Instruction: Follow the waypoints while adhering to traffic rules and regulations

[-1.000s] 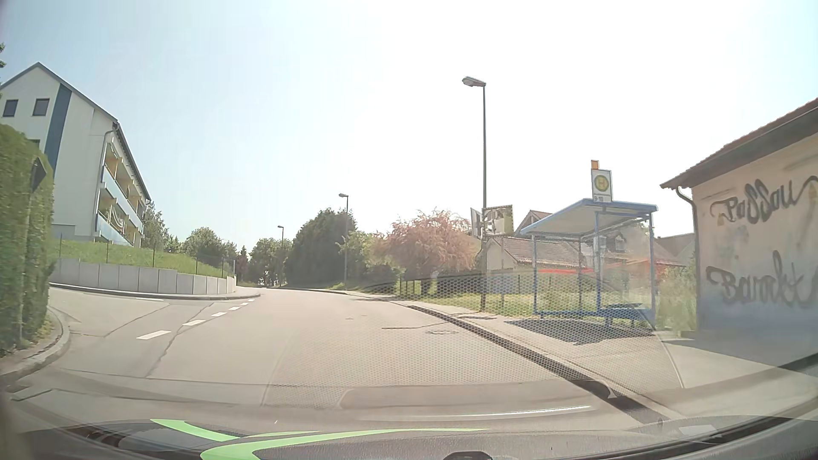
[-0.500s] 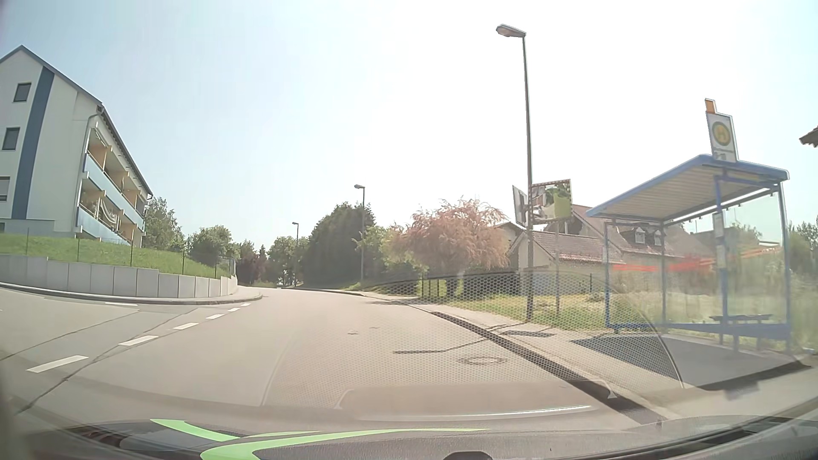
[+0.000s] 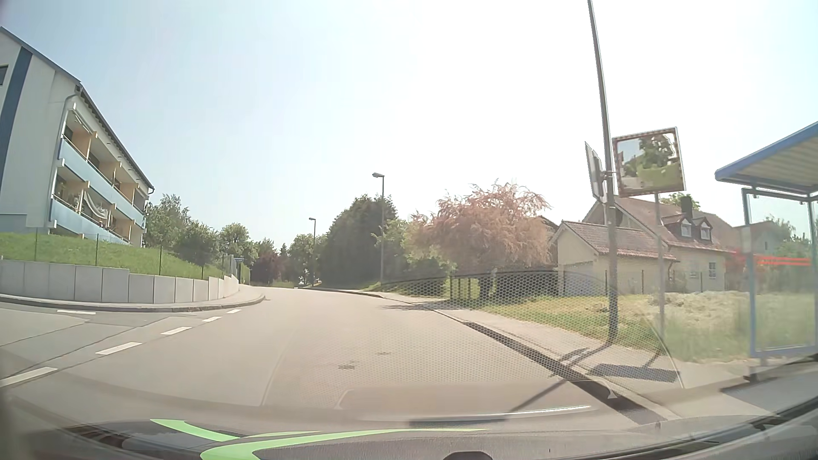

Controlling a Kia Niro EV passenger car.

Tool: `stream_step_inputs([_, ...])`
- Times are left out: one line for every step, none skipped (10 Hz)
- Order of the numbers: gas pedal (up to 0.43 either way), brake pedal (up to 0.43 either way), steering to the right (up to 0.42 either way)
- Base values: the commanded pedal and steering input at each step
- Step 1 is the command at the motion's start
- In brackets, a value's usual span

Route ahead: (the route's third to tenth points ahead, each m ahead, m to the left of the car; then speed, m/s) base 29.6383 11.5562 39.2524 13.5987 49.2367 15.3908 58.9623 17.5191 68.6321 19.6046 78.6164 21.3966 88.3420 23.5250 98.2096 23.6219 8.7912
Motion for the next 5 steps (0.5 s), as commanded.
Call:
stream_step_inputs([0.311,0.0,-0.056])
stream_step_inputs([0.311,0.0,-0.056])
stream_step_inputs([0.311,0.0,-0.056])
stream_step_inputs([0.311,0.0,-0.056])
stream_step_inputs([0.311,0.0,-0.054])
